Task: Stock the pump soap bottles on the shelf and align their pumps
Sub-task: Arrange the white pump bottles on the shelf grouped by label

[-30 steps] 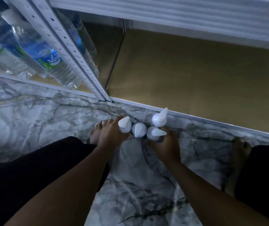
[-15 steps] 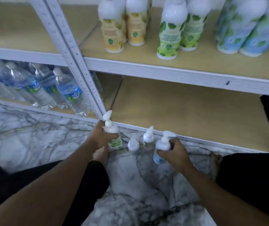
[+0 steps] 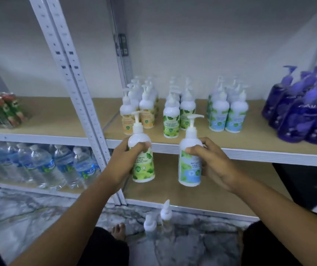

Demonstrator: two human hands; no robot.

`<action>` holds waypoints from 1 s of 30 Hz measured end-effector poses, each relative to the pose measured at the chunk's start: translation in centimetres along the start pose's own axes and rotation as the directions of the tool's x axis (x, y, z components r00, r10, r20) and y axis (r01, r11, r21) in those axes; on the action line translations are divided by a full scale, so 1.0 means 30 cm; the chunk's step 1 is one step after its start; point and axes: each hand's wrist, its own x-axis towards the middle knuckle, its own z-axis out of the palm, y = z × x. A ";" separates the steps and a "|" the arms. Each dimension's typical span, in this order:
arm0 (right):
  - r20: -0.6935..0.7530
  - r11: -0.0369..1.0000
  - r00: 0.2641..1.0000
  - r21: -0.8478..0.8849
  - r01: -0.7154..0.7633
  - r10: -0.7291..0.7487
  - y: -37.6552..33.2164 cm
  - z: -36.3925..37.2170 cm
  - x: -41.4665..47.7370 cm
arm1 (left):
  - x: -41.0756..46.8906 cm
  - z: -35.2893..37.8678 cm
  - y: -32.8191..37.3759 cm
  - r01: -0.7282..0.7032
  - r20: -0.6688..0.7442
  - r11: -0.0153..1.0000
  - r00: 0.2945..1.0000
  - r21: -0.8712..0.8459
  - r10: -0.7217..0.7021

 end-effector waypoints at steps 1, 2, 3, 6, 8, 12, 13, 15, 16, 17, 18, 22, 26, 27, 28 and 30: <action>0.023 1.000 1.000 0.005 0.001 -0.001 -0.031 -0.009 -0.012 | -0.013 0.031 0.002 0.004 0.000 0.999 1.000 -0.046 -0.004; 0.032 1.000 0.999 0.006 -0.002 0.002 -0.051 -0.018 -0.024 | -0.026 0.064 0.002 0.013 -0.002 0.996 1.000 -0.085 -0.013; 0.032 1.000 0.999 0.012 -0.010 0.009 -0.059 -0.025 -0.033 | -0.042 0.094 0.001 0.027 -0.004 0.993 1.000 -0.114 -0.027; 0.000 0.994 0.998 0.090 -0.055 0.055 -0.037 -0.050 -0.062 | -0.084 0.183 -0.015 0.087 0.022 0.982 0.996 -0.170 -0.084; -0.035 0.983 0.994 0.154 -0.101 0.107 -0.012 -0.060 -0.082 | -0.097 0.230 -0.027 0.116 0.052 0.976 0.993 -0.184 -0.108; -0.114 0.962 0.985 0.255 -0.094 0.126 0.020 -0.064 -0.093 | -0.088 0.293 -0.050 0.182 0.124 0.966 0.979 -0.185 -0.160; -0.119 0.959 0.987 0.273 -0.076 0.112 0.022 -0.063 -0.091 | -0.084 0.302 -0.056 0.194 0.130 0.961 0.977 -0.196 -0.171; -0.108 0.955 0.990 0.292 -0.059 0.094 0.027 -0.063 -0.086 | -0.079 0.317 -0.059 0.206 0.144 0.956 0.973 -0.210 -0.178; -0.101 0.954 0.991 0.296 -0.058 0.092 0.031 -0.067 -0.082 | -0.076 0.322 -0.060 0.204 0.156 0.958 0.972 -0.204 -0.174; -0.100 0.951 0.991 0.302 -0.059 0.094 0.036 -0.072 -0.079 | -0.073 0.324 -0.060 0.196 0.168 0.962 0.972 -0.190 -0.165; -0.103 0.949 0.990 0.310 -0.063 0.100 0.039 -0.079 -0.077 | -0.071 0.324 -0.060 0.187 0.172 0.967 0.972 -0.172 -0.157; -0.118 0.965 0.991 0.261 -0.037 0.070 0.053 -0.102 -0.082 | -0.064 0.305 -0.083 0.099 0.166 0.994 0.982 -0.036 -0.091; -0.159 0.995 0.987 0.101 0.001 0.015 0.064 -0.109 -0.095 | -0.058 0.298 -0.090 0.031 0.136 0.998 0.990 0.045 -0.037; -0.178 0.997 0.984 0.071 0.007 0.005 0.065 -0.111 -0.097 | -0.057 0.299 -0.087 0.022 0.129 0.998 0.991 0.061 -0.029; -0.194 0.999 0.981 0.045 0.013 -0.004 0.064 -0.114 -0.097 | -0.057 0.303 -0.083 0.015 0.118 0.997 0.993 0.071 -0.023; -0.225 1.000 0.974 0.004 0.027 -0.026 0.061 -0.120 -0.098 | -0.059 0.310 -0.078 0.003 0.097 0.997 0.995 0.077 -0.011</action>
